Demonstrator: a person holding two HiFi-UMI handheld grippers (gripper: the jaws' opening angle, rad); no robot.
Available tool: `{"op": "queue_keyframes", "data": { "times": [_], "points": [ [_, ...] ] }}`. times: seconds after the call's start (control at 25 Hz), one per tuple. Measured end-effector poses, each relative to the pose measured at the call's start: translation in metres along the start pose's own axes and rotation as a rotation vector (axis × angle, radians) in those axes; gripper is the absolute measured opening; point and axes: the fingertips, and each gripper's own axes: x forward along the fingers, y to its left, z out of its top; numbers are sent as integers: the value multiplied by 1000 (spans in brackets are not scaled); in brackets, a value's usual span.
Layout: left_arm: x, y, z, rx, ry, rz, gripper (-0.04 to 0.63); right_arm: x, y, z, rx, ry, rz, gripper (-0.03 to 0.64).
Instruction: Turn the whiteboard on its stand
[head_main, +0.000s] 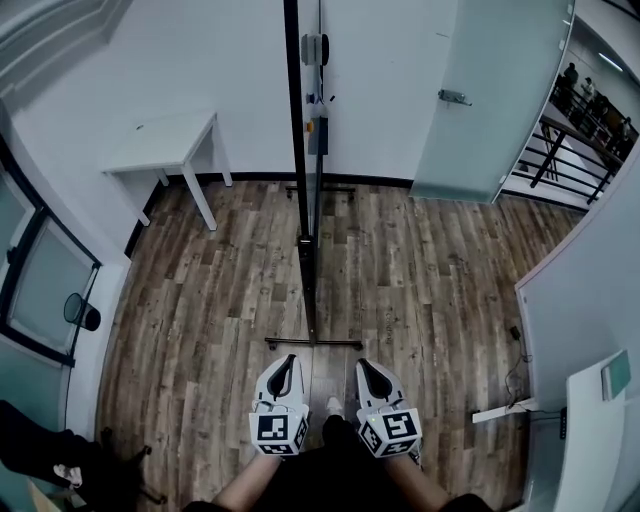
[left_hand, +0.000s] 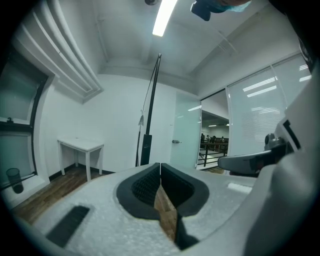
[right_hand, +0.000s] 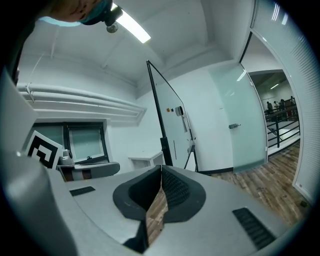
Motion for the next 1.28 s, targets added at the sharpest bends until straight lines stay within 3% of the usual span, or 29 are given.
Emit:
{"op": "queue_keyframes", "data": {
  "times": [0.48, 0.8, 1.28],
  "points": [
    [113, 23, -1, 5, 13, 14, 28, 82, -46, 15, -9, 41, 49, 14],
    [175, 32, -24, 0, 73, 13, 143, 113, -75, 15, -12, 65, 67, 14],
    [241, 61, -41, 8, 141, 56, 225, 146, -99, 17, 2, 89, 76, 14]
  ]
}}
